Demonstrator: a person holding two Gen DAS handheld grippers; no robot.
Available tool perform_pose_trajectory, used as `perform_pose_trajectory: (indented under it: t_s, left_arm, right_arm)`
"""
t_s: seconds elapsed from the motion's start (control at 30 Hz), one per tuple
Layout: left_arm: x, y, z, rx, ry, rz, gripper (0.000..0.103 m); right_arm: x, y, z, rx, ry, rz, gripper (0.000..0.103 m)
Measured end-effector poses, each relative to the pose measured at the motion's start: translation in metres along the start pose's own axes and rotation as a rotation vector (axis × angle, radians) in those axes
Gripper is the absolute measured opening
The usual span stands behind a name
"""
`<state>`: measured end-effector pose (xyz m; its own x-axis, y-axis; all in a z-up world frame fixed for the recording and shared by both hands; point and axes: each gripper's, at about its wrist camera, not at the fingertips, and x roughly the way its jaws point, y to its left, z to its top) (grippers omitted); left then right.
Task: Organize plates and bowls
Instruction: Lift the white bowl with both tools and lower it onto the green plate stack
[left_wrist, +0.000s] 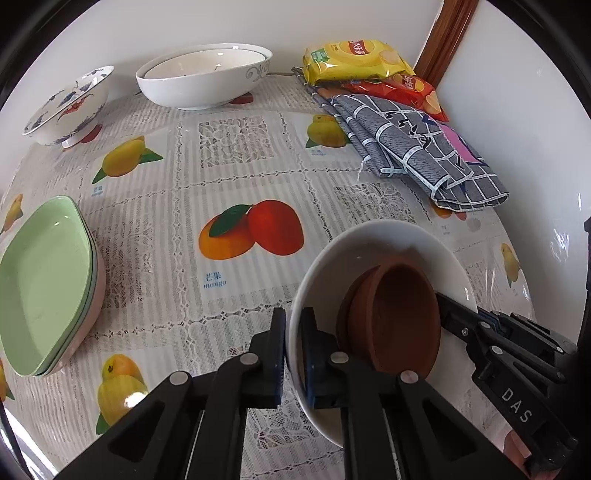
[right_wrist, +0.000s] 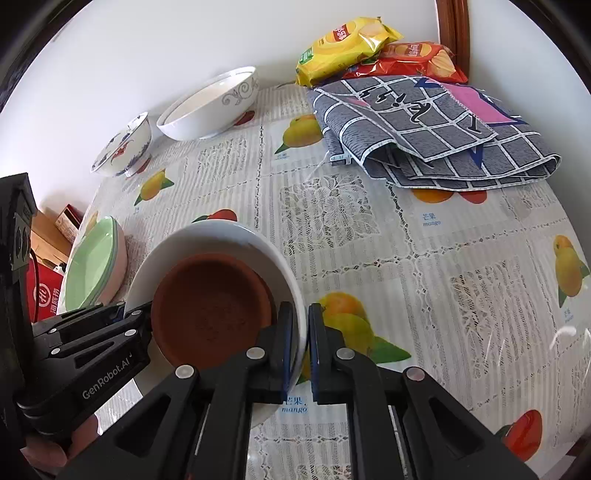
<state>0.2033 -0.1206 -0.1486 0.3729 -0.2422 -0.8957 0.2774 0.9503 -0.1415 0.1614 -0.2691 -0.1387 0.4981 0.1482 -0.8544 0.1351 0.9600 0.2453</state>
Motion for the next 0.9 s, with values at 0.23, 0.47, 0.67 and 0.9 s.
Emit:
perform_pose_trajectory:
  t_s: [0.23, 0.47, 0.67, 0.9]
  left_arm:
    - [-0.018, -0.001, 0.001, 0.013, -0.030, 0.025, 0.008]
    - [-0.027, 0.003, 0.000, 0.004, -0.043, 0.023, 0.008]
    - [-0.034, 0.006, 0.002, -0.002, -0.054, 0.030, 0.008]
    - [-0.046, 0.018, 0.009, -0.013, -0.072, 0.045, 0.008]
  right_arm:
    - [-0.016, 0.004, 0.000, -0.006, -0.022, 0.005, 0.007]
    - [-0.025, 0.011, 0.000, -0.013, -0.042, 0.000, 0.007]
    - [-0.030, 0.017, 0.003, -0.014, -0.054, 0.000, 0.007]
    - [-0.033, 0.031, 0.013, -0.026, -0.061, 0.013, 0.007]
